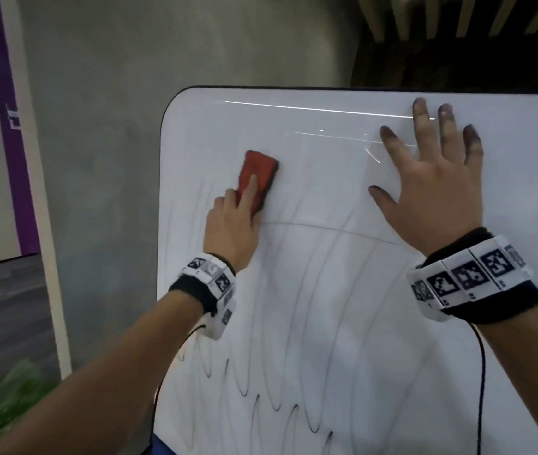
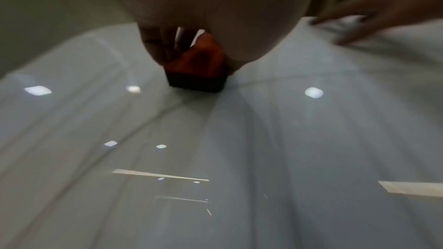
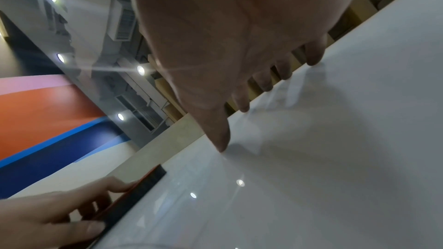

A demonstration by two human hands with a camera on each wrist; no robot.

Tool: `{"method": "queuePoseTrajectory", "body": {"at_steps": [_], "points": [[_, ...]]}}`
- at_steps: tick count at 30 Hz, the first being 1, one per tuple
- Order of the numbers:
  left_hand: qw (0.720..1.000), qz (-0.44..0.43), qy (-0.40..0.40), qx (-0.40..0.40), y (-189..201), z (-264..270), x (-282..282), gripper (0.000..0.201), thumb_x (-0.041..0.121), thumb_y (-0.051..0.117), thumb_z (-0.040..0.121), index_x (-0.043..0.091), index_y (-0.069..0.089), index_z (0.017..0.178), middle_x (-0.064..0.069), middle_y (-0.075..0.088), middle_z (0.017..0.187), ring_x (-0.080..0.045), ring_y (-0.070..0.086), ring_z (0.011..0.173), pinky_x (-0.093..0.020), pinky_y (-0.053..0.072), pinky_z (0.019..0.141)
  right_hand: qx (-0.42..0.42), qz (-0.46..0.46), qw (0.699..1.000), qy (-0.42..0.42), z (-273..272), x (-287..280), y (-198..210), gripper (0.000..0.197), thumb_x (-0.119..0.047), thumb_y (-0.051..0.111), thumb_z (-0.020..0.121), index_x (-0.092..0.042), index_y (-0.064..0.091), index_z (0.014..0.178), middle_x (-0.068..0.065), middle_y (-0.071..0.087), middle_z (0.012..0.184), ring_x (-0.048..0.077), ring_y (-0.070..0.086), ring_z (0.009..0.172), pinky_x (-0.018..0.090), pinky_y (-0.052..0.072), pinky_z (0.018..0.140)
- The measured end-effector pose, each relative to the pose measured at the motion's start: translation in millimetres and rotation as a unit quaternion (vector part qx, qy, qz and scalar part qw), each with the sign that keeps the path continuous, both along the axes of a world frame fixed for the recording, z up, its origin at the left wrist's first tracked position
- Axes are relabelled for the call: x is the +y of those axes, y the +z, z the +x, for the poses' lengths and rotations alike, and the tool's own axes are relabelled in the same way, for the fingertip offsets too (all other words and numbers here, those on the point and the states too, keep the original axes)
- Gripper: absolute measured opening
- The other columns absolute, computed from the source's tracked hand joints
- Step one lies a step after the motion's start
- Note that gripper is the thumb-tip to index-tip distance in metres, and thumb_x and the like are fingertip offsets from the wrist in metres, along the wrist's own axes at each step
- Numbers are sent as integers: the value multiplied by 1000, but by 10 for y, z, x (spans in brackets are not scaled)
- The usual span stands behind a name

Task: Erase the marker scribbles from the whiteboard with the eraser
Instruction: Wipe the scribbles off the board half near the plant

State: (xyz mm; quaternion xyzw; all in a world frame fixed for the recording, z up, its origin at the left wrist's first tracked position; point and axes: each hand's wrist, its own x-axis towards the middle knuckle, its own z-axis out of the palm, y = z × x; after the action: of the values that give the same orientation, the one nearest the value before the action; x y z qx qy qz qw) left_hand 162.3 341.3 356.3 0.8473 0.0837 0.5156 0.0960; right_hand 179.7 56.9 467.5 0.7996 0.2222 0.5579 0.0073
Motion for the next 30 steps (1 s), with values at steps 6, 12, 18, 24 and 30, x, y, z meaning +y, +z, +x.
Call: {"method": "queuePoseTrajectory", "body": {"at_steps": [6, 12, 18, 24, 30], "points": [[974, -208, 75, 41, 164, 110, 180, 66, 33, 43, 104, 18, 13, 161, -24, 49, 129, -42, 50, 111, -50, 43, 93, 0, -15, 1000, -5, -2, -35, -1, 75, -45, 67, 90, -21, 38, 155, 16, 11, 168, 41, 12, 154, 60, 13, 122], [976, 208, -68, -23, -96, -36, -755, 58, 31, 50, 101, 15, 36, 154, -21, 56, 115, -35, 53, 89, -44, 47, 71, 10, -14, 1000, -3, -36, -94, -97, 71, -44, 64, 93, -21, 37, 155, 16, 12, 168, 40, 14, 154, 57, 16, 123], [985, -151, 84, 26, 479, 60, 3, 68, 31, 45, 103, 19, 13, 162, -26, 49, 130, -43, 52, 111, -52, 45, 88, 21, 47, 998, -27, -173, -409, -185, 76, -42, 66, 90, -22, 33, 155, 15, 15, 167, 44, 17, 151, 64, 13, 120], [998, -1, -33, -51, -37, 61, -974, 63, 30, 43, 103, 15, 21, 160, -21, 53, 114, -33, 50, 92, -45, 47, 76, 25, 50, 996, -67, -135, -580, -244, 80, -59, 53, 96, -26, 21, 160, 13, 2, 170, 50, 3, 153, 73, 7, 118], [979, 170, -109, -34, -491, -82, -1141, 57, 29, 51, 102, 20, 36, 156, -20, 54, 118, -33, 51, 93, -45, 46, 73, 13, 28, 998, -56, -138, -699, -313, 74, -56, 54, 97, -25, 27, 159, 13, 5, 170, 46, 7, 154, 67, 9, 121]]}}
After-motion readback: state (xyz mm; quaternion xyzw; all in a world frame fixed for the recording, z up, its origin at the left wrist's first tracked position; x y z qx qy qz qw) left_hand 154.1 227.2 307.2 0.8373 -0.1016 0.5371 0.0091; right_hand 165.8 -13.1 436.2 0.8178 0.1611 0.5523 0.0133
